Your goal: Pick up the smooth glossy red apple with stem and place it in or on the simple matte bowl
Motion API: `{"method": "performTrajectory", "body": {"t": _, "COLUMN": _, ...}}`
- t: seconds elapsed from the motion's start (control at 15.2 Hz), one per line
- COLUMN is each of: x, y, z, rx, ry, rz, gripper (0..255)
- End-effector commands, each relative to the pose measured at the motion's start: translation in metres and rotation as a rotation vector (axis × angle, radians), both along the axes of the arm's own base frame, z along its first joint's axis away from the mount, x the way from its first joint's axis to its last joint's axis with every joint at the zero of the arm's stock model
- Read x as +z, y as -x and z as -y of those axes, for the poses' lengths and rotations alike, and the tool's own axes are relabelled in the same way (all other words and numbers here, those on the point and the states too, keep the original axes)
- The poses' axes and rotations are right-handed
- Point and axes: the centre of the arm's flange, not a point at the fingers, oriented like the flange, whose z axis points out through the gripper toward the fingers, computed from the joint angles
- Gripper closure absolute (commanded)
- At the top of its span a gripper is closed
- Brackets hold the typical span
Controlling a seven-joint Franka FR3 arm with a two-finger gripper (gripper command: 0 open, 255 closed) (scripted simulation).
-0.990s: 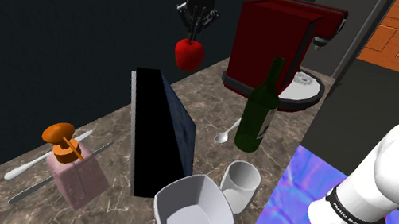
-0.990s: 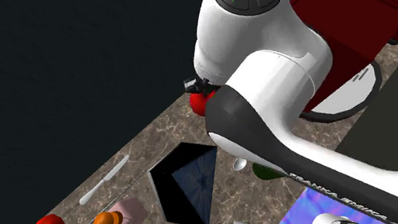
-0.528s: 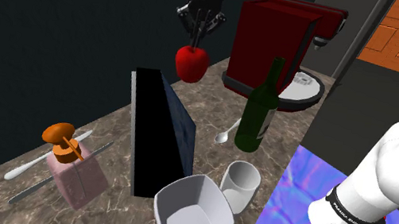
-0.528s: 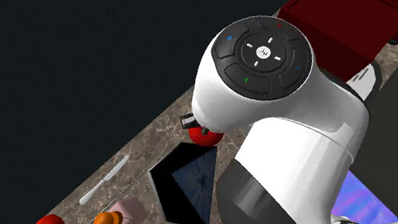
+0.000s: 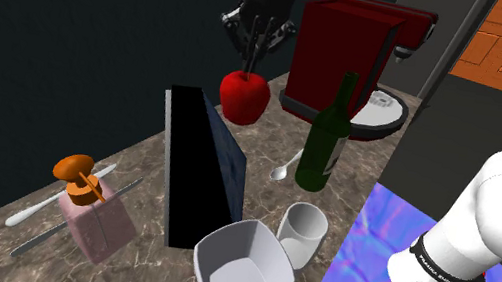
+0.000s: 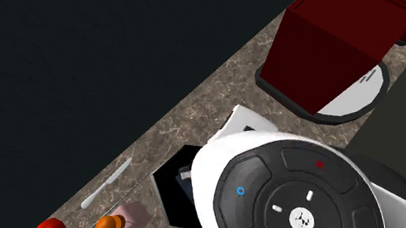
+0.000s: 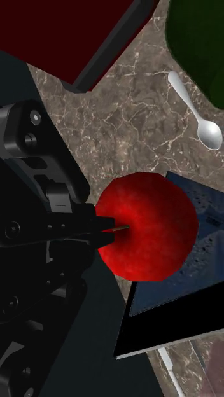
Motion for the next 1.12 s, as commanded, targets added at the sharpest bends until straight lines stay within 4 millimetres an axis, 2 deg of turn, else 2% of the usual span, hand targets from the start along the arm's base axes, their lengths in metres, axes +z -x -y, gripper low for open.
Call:
{"method": "performTrajectory", "body": {"t": 0.0, "x": 0.002, "y": 0.025, "z": -0.017, "rx": -0.001, "ry": 0.001, "rz": 0.0, "gripper": 255}}
{"method": "performTrajectory", "body": {"t": 1.06, "x": 0.033, "y": 0.196, "z": -0.146, "rx": -0.001, "ry": 0.001, "rz": 0.0, "gripper": 255}}
